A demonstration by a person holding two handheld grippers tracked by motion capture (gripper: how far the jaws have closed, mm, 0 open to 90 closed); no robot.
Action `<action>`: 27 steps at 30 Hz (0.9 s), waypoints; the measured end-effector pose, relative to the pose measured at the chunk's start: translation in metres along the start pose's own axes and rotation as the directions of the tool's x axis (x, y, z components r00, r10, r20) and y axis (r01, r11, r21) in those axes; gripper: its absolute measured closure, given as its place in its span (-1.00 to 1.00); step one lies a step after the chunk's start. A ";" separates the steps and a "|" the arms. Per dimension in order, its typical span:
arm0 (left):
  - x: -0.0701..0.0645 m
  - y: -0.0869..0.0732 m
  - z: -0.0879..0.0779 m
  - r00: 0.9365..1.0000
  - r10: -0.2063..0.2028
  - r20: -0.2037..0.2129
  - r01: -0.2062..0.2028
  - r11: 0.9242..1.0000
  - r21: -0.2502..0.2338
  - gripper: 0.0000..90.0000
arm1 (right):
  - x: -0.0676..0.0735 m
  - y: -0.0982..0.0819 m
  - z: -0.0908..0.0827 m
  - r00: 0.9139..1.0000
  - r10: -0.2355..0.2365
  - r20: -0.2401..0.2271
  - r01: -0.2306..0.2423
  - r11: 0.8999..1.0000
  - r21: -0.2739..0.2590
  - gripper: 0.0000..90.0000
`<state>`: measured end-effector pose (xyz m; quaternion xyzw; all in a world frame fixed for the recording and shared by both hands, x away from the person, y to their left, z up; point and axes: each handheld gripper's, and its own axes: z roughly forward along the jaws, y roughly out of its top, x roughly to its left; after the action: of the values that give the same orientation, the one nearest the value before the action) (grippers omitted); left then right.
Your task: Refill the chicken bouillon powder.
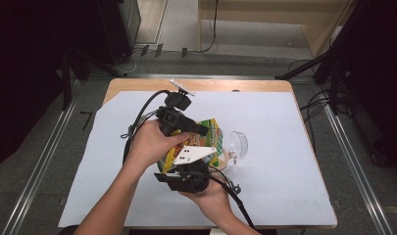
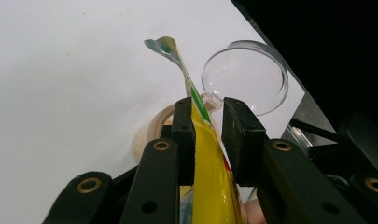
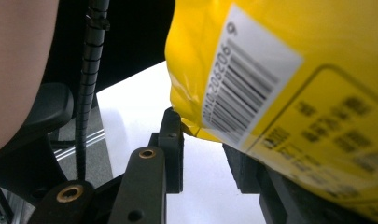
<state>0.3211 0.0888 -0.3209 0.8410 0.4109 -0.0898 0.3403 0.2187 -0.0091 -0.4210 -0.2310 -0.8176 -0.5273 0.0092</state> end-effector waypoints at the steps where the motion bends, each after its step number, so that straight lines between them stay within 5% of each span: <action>1: 0.000 0.000 0.000 1.000 0.000 -0.002 0.000 1.000 0.001 0.68 | 0.000 0.000 0.000 1.000 -0.002 -0.001 0.002 1.000 -0.001 0.57; 17: 0.003 0.000 0.001 1.000 -0.016 0.012 0.016 1.000 0.007 0.67 | 0.002 0.001 0.000 1.000 0.004 -0.002 -0.004 1.000 0.000 0.57; 27: -0.007 0.002 0.001 0.999 0.021 -0.030 -0.020 1.000 0.010 0.67 | -0.002 0.000 0.000 1.000 0.011 0.001 -0.011 1.000 -0.008 0.57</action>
<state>0.3179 0.0832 -0.3175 0.8480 0.4069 -0.0756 0.3310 0.2208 -0.0098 -0.4221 -0.2360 -0.8143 -0.5302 0.0110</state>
